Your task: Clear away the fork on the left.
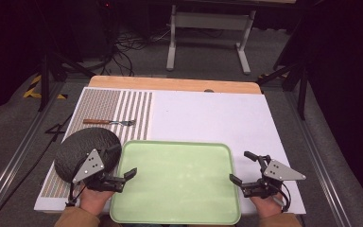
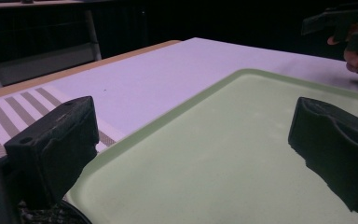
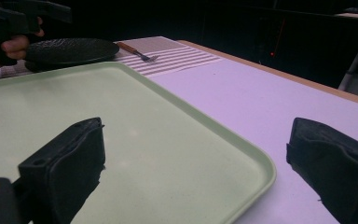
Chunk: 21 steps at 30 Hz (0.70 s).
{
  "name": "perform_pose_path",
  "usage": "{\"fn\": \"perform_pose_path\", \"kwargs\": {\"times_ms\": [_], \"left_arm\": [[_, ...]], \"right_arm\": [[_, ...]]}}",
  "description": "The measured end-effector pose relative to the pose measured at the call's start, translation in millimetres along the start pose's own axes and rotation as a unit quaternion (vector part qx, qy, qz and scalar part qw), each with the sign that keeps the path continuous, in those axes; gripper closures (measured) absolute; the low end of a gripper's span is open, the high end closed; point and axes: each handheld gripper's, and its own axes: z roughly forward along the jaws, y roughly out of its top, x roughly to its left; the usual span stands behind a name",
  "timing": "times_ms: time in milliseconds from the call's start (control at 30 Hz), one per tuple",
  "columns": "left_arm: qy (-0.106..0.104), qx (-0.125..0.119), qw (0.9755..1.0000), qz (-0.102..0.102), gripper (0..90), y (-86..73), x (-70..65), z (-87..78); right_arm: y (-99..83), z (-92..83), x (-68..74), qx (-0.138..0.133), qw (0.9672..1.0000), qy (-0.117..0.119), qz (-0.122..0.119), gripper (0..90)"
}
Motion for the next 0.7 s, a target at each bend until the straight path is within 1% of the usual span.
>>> {"fn": "perform_pose_path", "kwargs": {"times_ms": [133, 367, 400, 500, 567, 600, 633, 667, 700], "left_arm": [[0.002, 0.003, 1.0000, 0.005, 4.9, 2.0, 0.6, -1.0], [-0.009, 0.002, 1.0000, -0.004, 8.0, 4.4, 1.5, -2.5], [-0.013, 0.004, 0.9999, -0.008, 8.5, 5.1, 1.9, -2.7], [-0.013, 0.011, 0.9998, -0.008, 9.0, 6.9, 2.0, -2.9], [-0.019, 0.024, 0.9995, 0.000, 9.5, 12.0, 3.1, -2.6], [-0.020, 0.033, 0.9992, 0.010, 10.1, 14.7, 3.8, -1.7], [-0.020, 0.033, 0.9992, 0.010, 12.1, 14.7, 3.8, -1.7], [-0.026, 0.054, 0.9979, 0.025, 13.2, 19.4, 5.4, 0.1], [-0.024, 0.062, 0.9972, 0.035, 13.4, 21.4, 6.2, 0.3]], "right_arm": [[0.0, -0.2, -0.1, 0.000, 1.0000, 0.001, -0.001, 5.3], [0.0, -0.7, -0.2, -0.002, 1.0000, 0.002, 0.001, 5.7], [0.1, -0.8, -0.1, -0.002, 1.0000, 0.001, 0.001, 6.0], [0.2, -1.2, -0.1, -0.001, 1.0000, 0.002, 0.001, 6.6], [0.2, -1.5, -0.4, -0.001, 1.0000, 0.002, 0.001, 6.9], [0.2, -1.8, -0.6, -0.001, 1.0000, 0.003, 0.000, 7.1], [0.2, -1.8, -0.6, -0.001, 1.0000, 0.003, 0.000, 7.1], [0.0, -2.1, -0.9, 0.001, 1.0000, 0.002, 0.001, 7.2], [-0.1, -2.0, -1.0, 0.000, 1.0000, 0.003, 0.002, 7.3]]}}
